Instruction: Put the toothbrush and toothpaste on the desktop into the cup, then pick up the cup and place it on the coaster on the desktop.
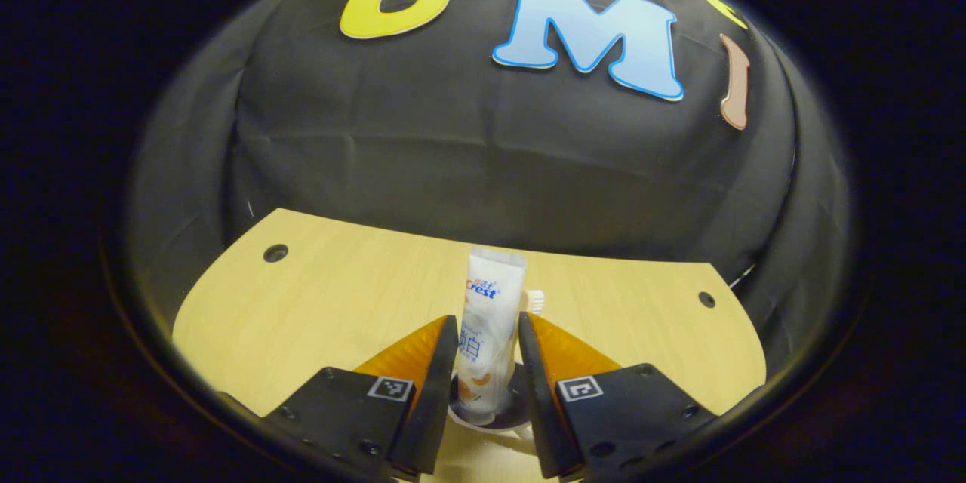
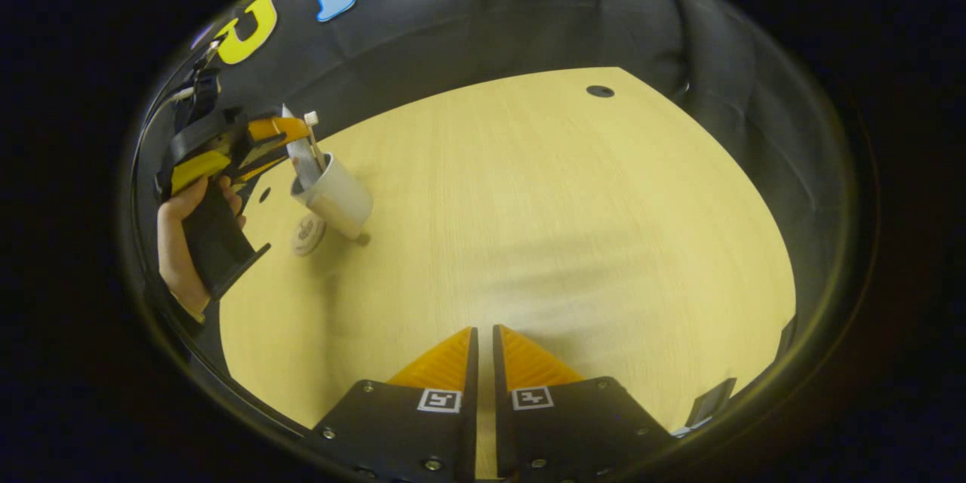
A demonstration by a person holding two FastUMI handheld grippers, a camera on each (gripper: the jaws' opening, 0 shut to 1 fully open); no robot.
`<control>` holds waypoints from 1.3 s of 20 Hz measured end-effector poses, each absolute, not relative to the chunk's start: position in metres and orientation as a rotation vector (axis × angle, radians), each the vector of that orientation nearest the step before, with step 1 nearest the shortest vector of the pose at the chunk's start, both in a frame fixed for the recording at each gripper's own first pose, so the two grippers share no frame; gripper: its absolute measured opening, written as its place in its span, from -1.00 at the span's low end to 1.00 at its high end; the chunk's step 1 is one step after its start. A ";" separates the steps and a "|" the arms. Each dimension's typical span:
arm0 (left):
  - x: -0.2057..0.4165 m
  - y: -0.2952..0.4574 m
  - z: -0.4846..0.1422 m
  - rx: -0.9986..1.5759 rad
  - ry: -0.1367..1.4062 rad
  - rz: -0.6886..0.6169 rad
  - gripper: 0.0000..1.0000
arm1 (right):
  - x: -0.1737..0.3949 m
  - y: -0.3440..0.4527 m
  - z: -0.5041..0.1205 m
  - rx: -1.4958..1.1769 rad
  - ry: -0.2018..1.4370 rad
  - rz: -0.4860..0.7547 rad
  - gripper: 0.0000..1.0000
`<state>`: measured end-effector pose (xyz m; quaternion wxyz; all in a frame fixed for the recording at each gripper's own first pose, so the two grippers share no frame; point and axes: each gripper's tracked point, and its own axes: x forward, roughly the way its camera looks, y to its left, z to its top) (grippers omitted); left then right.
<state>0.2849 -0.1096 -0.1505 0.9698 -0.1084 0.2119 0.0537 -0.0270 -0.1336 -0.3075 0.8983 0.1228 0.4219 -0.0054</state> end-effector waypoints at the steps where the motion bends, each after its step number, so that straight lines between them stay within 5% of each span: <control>1: 0.281 -0.108 -0.147 -0.218 0.420 0.113 0.31 | -0.026 -0.133 -0.307 0.254 0.872 -0.010 -0.80; 26: 0.123 -0.045 -0.124 -0.200 0.477 0.096 0.42 | 0.012 -0.066 -0.267 0.205 0.790 0.130 -0.81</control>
